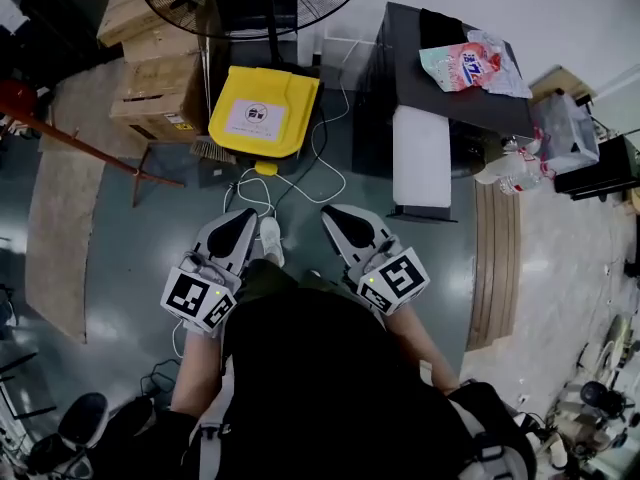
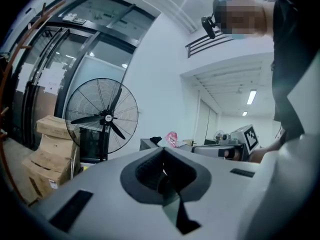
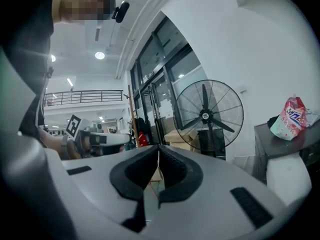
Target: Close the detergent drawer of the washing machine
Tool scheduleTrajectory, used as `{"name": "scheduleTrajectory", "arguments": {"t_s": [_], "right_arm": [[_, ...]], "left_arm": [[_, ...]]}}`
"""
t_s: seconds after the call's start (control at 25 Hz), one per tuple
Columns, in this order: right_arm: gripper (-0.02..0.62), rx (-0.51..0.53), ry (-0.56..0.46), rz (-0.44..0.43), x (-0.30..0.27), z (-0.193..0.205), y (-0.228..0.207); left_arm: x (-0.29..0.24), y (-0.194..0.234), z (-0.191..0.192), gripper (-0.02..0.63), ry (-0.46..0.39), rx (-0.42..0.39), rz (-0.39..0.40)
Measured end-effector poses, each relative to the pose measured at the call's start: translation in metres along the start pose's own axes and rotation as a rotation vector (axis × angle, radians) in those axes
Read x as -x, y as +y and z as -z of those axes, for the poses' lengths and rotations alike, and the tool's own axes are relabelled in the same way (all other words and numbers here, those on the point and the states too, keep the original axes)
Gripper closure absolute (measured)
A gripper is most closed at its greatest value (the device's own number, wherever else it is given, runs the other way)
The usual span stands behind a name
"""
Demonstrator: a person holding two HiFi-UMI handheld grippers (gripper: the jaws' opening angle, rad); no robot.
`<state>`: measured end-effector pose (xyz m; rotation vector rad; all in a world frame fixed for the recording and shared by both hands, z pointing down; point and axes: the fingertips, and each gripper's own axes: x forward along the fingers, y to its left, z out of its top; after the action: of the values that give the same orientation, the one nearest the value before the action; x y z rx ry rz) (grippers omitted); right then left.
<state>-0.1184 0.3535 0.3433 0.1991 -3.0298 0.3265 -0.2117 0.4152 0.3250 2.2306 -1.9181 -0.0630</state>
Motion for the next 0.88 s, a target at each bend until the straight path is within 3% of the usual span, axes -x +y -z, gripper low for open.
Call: {"name": "scheduleTrajectory", "arguments": {"t_s": [0.56,0.88], "right_arm": [[0.575,0.024,0.055,0.091,-0.113,-0.024,-0.069],[0.574,0.016,0.052,0.198,-0.168,-0.033,-0.094]], "left_arm": [[-0.084,0.114,-0.019,0.595,0.037,0.013,0.131],[-0.119,0.169,-0.026,0.595,0.063,0.008,0.258]]}}
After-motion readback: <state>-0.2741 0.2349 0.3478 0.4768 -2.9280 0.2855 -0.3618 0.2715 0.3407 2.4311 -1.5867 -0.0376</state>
